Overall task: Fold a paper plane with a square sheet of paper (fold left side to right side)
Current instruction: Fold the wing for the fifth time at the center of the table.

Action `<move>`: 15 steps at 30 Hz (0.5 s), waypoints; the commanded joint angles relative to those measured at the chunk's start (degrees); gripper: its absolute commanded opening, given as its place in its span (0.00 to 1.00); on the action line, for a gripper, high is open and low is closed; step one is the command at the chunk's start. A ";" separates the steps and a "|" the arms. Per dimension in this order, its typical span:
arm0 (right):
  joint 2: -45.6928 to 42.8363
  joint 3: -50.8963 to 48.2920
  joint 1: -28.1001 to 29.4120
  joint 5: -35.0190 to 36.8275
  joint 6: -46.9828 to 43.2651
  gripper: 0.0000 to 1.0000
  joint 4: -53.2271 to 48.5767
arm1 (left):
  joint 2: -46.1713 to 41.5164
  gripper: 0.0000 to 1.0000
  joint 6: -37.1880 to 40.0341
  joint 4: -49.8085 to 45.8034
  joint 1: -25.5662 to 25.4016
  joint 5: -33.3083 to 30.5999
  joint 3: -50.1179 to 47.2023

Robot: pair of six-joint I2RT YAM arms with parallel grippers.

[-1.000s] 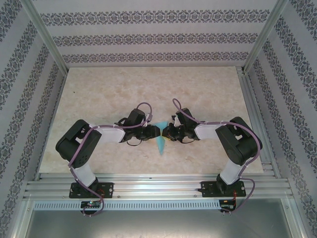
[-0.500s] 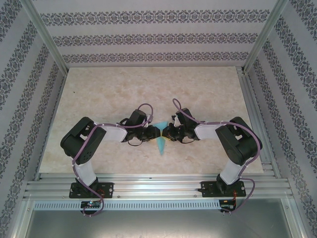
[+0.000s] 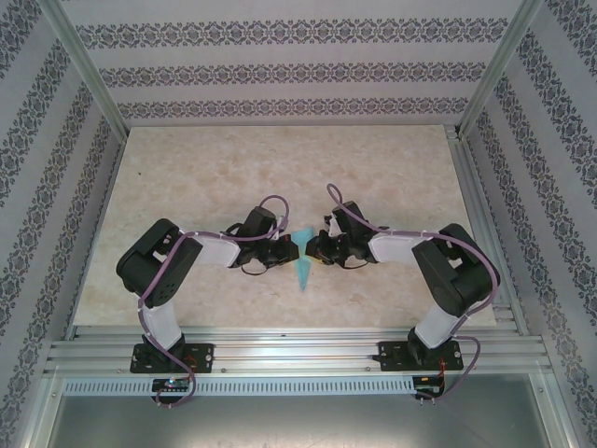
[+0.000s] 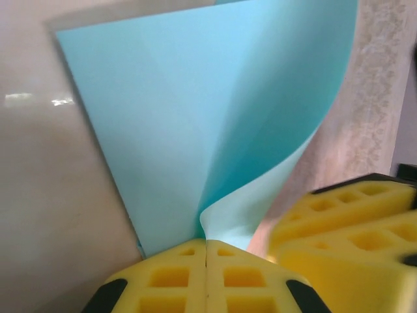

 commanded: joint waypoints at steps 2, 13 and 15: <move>-4.33 0.95 -1.28 1.23 -2.75 0.19 -4.13 | 0.27 0.00 0.02 3.65 1.61 -1.21 -2.72; -3.93 -0.01 -1.96 1.41 -2.72 0.20 -3.78 | -0.22 0.00 -0.49 11.66 2.32 0.05 -7.77; -3.77 0.10 -1.63 1.34 -2.60 0.19 -3.66 | -0.25 0.00 -0.94 12.84 2.67 0.17 -8.56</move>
